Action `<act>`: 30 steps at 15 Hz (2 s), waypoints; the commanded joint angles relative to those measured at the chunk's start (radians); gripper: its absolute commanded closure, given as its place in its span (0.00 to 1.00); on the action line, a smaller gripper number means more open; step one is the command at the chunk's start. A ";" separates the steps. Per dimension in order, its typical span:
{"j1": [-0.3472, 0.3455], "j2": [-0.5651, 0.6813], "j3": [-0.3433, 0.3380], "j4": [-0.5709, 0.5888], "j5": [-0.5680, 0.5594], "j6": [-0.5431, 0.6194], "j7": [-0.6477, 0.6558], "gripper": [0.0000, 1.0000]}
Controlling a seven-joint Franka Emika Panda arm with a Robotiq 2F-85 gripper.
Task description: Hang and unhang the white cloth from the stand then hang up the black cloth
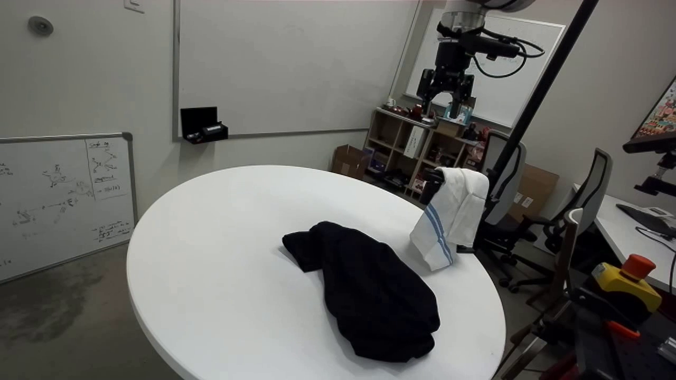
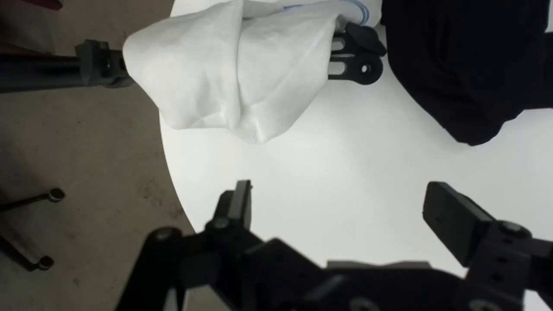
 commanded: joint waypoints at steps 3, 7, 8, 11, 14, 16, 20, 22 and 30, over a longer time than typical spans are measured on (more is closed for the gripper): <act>-0.003 -0.016 -0.066 -0.145 -0.011 0.135 0.118 0.00; -0.027 -0.012 -0.084 -0.170 0.062 0.104 0.183 0.00; -0.029 -0.010 -0.087 -0.174 0.081 0.099 0.211 0.00; -0.025 0.000 -0.097 -0.184 0.105 0.109 0.280 0.00; -0.013 0.011 -0.108 -0.198 0.097 0.138 0.363 0.00; -0.014 0.020 -0.108 -0.207 0.102 0.184 0.392 0.00; -0.005 0.044 -0.120 -0.224 0.080 0.267 0.444 0.00; 0.000 0.053 -0.126 -0.230 0.075 0.274 0.455 0.00; 0.022 0.068 -0.149 -0.240 0.044 0.243 0.481 0.26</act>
